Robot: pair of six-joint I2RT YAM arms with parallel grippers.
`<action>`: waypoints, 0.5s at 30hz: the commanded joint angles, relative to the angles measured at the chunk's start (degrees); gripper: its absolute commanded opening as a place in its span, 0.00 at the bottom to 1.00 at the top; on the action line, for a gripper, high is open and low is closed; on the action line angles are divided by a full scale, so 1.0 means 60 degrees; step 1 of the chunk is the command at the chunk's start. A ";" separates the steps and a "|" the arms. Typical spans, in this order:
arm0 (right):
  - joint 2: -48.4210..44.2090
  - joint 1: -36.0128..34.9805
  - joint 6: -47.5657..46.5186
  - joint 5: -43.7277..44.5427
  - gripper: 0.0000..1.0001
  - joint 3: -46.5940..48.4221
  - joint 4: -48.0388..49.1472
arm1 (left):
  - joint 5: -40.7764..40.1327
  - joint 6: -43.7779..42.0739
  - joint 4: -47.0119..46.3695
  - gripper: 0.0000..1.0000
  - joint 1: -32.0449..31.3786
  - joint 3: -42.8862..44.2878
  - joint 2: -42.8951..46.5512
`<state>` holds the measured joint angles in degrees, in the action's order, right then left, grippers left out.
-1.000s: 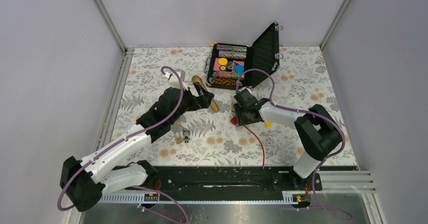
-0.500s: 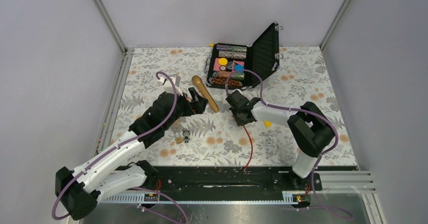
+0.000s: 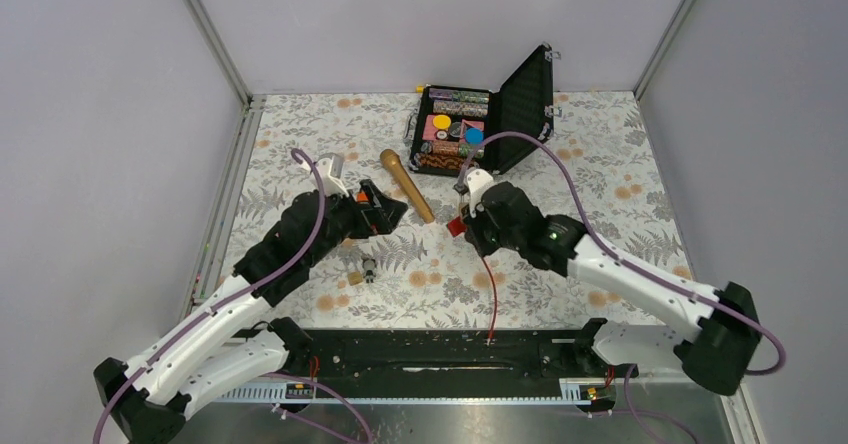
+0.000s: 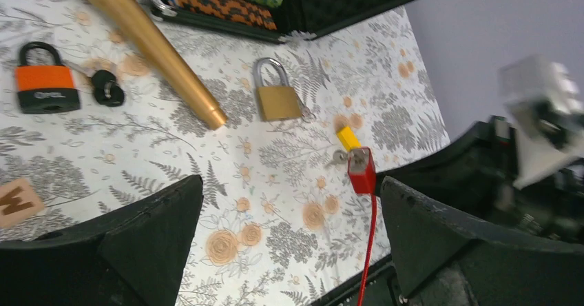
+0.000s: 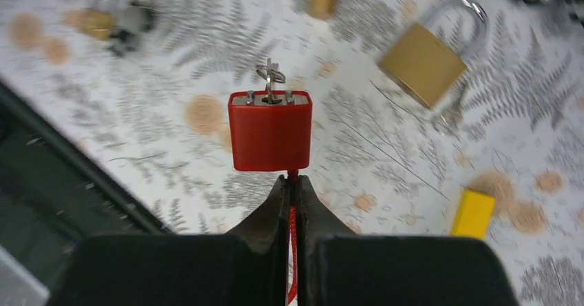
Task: Lock with the key
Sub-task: Pick up the lock from the center of the board.
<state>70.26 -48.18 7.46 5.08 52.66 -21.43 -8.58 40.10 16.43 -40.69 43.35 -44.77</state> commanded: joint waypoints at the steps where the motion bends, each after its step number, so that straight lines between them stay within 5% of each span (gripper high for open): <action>1: -0.1173 -0.0961 -0.1332 -0.1454 0.00 -0.0214 0.0903 | 0.1578 0.0071 -0.0295 0.99 0.0043 0.0374 -0.0376; 11: -0.1368 -0.2825 -0.3286 -0.1094 0.00 0.0552 0.0565 | 0.4774 -0.0003 -0.0758 0.98 0.0058 0.0770 -0.1266; 15: -0.1062 -0.3033 -0.3664 -0.0397 0.00 0.0802 0.0555 | 0.6189 0.0207 -0.0940 0.89 0.0055 0.0502 -0.1612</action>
<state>62.76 -65.30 -9.63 -1.80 53.60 -19.05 16.51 40.49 15.05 -40.56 46.35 -53.06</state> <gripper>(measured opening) 0.023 0.930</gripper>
